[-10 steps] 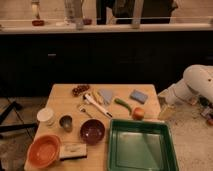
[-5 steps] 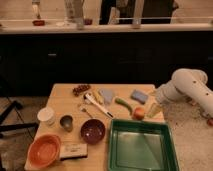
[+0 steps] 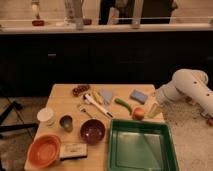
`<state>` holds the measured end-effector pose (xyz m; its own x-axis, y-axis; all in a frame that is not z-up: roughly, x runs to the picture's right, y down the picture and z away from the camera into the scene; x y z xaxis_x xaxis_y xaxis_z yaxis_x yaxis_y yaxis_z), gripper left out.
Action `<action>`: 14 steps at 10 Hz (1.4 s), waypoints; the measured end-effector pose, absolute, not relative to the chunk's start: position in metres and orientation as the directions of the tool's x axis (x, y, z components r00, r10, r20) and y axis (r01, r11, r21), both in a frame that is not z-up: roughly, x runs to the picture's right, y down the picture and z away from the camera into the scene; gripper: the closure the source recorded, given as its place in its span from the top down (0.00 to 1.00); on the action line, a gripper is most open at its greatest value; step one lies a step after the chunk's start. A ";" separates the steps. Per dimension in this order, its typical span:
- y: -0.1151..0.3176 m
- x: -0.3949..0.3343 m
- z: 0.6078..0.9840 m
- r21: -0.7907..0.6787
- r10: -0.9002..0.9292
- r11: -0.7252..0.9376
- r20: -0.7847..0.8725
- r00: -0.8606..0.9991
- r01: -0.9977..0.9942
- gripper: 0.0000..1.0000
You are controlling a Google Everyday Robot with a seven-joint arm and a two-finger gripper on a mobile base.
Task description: Place sponge in purple bowl
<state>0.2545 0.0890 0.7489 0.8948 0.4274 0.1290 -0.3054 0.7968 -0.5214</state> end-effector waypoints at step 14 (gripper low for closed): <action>0.047 0.248 0.847 -0.463 0.688 0.678 0.127 0.714 -0.571 0.80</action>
<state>0.2482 0.0470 0.8468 0.7143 0.6883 0.1267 -0.5710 0.6778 -0.4632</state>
